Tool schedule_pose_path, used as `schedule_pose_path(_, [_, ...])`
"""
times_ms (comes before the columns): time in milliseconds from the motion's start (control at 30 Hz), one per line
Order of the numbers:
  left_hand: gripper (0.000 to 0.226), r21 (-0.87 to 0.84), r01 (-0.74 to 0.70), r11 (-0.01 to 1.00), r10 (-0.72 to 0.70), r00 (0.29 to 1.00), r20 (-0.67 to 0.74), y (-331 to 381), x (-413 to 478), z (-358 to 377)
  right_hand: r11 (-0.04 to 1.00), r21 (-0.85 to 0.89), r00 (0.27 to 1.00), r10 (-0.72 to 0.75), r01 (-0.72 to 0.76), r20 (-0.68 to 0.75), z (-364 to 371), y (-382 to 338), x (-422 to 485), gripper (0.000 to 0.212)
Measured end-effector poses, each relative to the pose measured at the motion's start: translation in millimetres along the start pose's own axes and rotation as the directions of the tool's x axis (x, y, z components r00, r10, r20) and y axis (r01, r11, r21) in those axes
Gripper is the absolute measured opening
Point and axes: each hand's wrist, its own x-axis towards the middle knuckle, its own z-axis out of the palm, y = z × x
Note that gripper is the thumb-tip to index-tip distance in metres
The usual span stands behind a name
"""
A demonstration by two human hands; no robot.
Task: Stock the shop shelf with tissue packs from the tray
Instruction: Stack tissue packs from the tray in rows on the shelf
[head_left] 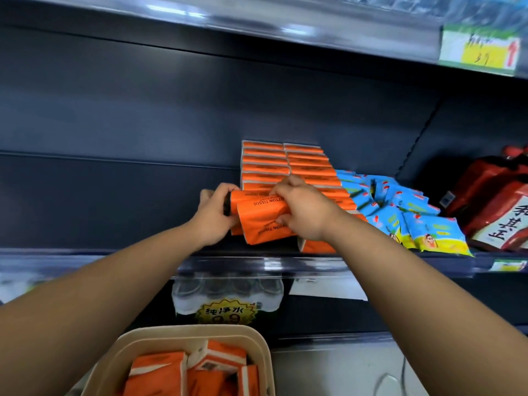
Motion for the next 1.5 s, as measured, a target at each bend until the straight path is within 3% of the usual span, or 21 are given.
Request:
schedule_pose_path(133, [0.056, -0.033, -0.005, 0.999, 0.006, 1.000, 0.031, -12, -3, 7, 0.998, -0.058, 0.998, -0.003, -0.001, -0.063, 6, 3, -7, 0.057])
schedule_pose_path(367, [0.051, -0.078, 0.077, 0.994, -0.073, 0.996, 0.053, -3, 0, 14, 0.999, 0.033, 0.998, 0.002, 0.000, -0.058, 11, 6, -12, 0.056])
schedule_pose_path(500, [0.043, -0.285, 0.185, 0.941, -0.169, 0.983, 0.078, 5, -8, 5, 0.997, -0.083, 0.993, -0.013, 0.003, -0.121, 17, 2, -14, 0.047])
schedule_pose_path(667, [0.058, -0.384, 0.134, 0.913, -0.057, 0.977, 0.205, 16, -32, -1, 0.974, -0.215, 0.982, 0.025, -0.067, -0.190, 24, -4, -18, 0.051])
schedule_pose_path(800, [0.074, -0.268, 0.038, 0.963, 0.024, 0.974, 0.224, 9, -38, 4, 0.948, -0.288, 0.982, 0.090, -0.135, -0.165, 29, -9, -19, 0.057])
schedule_pose_path(933, [0.063, -0.131, -0.004, 0.991, 0.022, 0.991, 0.131, 6, -41, 10, 0.933, -0.334, 0.982, 0.083, -0.136, -0.168, 30, -13, -21, 0.061])
schedule_pose_path(1000, [0.065, -0.154, 0.023, 0.988, -0.005, 0.994, 0.112, 8, -42, 12, 0.929, -0.336, 0.976, 0.096, -0.159, -0.197, 26, -13, -23, 0.061])
schedule_pose_path(1133, [0.096, -0.246, 0.072, 0.967, -0.015, 0.974, 0.227, 15, -46, 15, 0.911, -0.351, 0.971, 0.164, -0.218, -0.176, 21, -11, -27, 0.055])
schedule_pose_path(1267, [0.090, -0.121, 0.042, 0.992, -0.012, 0.970, 0.243, 26, -45, 24, 0.919, -0.349, 0.981, 0.146, -0.182, -0.127, 18, -9, -29, 0.050])
schedule_pose_path(1500, [0.101, -0.135, 0.150, 0.979, -0.117, 0.968, 0.223, 32, -46, 17, 0.954, -0.176, 0.965, 0.220, -0.244, -0.145, 11, -9, -31, 0.031])
